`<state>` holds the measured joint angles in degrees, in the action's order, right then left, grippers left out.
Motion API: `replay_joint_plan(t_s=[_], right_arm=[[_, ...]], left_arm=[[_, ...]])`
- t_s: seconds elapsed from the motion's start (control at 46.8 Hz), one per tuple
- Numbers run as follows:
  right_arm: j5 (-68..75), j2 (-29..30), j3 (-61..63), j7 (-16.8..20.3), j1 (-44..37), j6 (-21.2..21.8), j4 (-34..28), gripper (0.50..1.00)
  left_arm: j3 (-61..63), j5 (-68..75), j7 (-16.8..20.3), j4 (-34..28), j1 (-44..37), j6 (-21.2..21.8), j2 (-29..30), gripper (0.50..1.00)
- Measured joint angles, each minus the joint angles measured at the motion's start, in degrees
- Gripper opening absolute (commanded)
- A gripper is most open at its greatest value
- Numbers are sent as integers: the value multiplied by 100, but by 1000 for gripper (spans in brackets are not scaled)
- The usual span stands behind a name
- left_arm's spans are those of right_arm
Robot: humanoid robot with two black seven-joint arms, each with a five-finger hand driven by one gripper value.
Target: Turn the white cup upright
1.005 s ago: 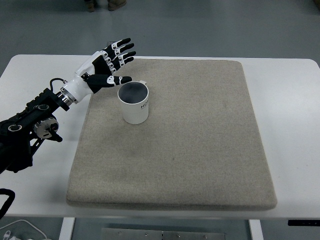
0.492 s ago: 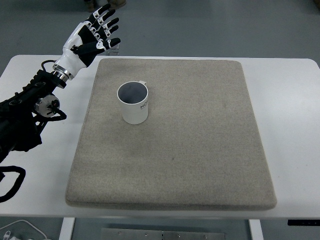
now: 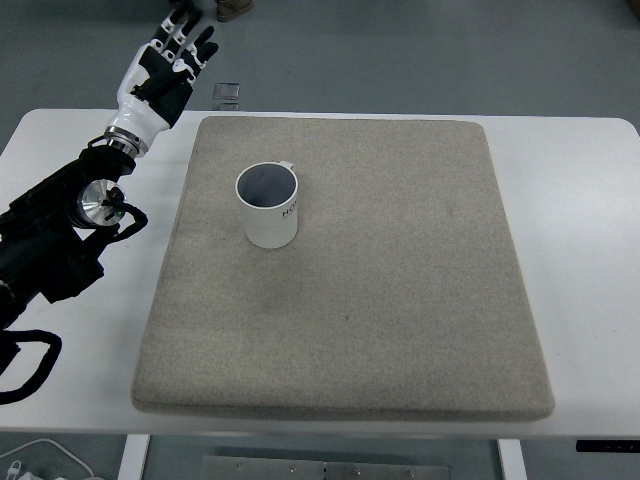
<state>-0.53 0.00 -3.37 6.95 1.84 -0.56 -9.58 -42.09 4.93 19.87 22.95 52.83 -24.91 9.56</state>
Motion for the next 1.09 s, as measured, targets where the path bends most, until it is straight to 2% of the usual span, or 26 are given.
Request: replay_joint_plan(t_s=[0.064, 0.128, 0.406, 0.791, 1.091], right_arm=[[0, 0, 10, -1, 1, 10, 0, 930], [0, 0, 12, -1, 0, 20, 0, 930], [5, 0, 10, -1, 1, 33, 0, 930], [10, 0, 12, -1, 0, 25, 0, 930], [10, 0, 17, -1, 1, 32, 0, 930]], left_arm=[[-75, -103, -534, -16, 0, 385, -131, 999], [-105, -312, -807, -19, 0, 632, -191, 999], [-110, -1356, -1243, -20, 42, 799, -333, 999], [-205, -2689, -1319, -265, 69, 883, -347, 999], [-585, -2837, -1316, -299, 192, 966, -350, 999]])
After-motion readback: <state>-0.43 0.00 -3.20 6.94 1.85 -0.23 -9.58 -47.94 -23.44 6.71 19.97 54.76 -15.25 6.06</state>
